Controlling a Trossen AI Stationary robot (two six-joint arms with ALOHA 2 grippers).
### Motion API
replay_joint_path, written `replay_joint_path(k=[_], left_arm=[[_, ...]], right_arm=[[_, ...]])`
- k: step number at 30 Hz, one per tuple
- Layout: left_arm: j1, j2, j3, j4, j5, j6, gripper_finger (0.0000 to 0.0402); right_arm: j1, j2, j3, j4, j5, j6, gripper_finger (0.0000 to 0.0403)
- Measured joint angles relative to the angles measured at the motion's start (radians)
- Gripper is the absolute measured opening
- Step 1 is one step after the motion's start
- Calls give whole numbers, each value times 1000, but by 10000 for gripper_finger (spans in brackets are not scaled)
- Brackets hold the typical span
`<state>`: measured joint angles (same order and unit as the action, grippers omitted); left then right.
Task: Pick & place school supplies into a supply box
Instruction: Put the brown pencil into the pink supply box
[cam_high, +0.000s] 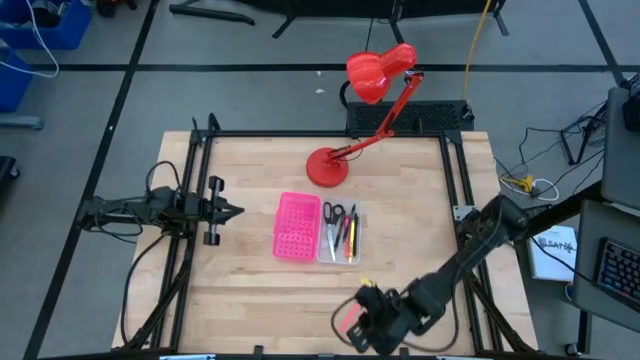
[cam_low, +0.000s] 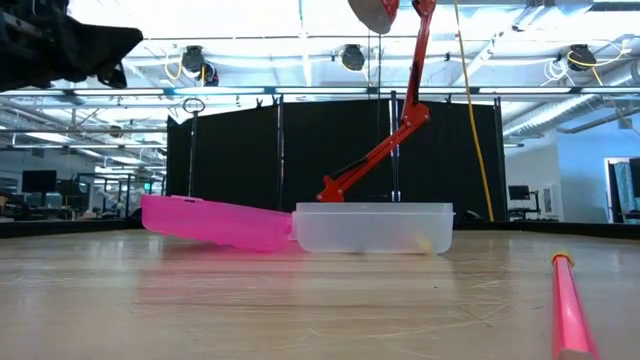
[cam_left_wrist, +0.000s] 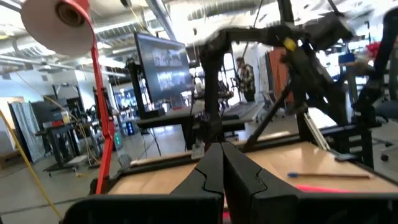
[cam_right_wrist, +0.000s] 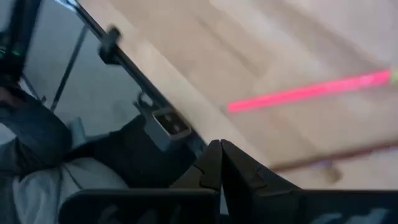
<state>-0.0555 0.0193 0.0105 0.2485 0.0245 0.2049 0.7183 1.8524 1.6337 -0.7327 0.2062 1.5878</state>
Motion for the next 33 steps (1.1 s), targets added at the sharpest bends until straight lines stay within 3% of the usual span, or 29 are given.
replay_joint_path(k=[11,20,22,26,30,33], left_arm=[[0,0,0,47,0,-3,44],[0,0,0,31,1,-49,46],[0,0,0,30,1,-59,46],[0,0,0,31,1,-50,47],[0,0,0,31,1,-49,47],[0,0,0,33,0,-49,47]], right_arm=[[118,137,0,-52,15,475,0],[114,173,0,-134,-23,525,0],[107,172,0,-137,-22,496,0],[91,172,0,-138,-24,221,0],[72,172,0,-173,7,64,0],[54,172,0,-187,-39,-123,0]])
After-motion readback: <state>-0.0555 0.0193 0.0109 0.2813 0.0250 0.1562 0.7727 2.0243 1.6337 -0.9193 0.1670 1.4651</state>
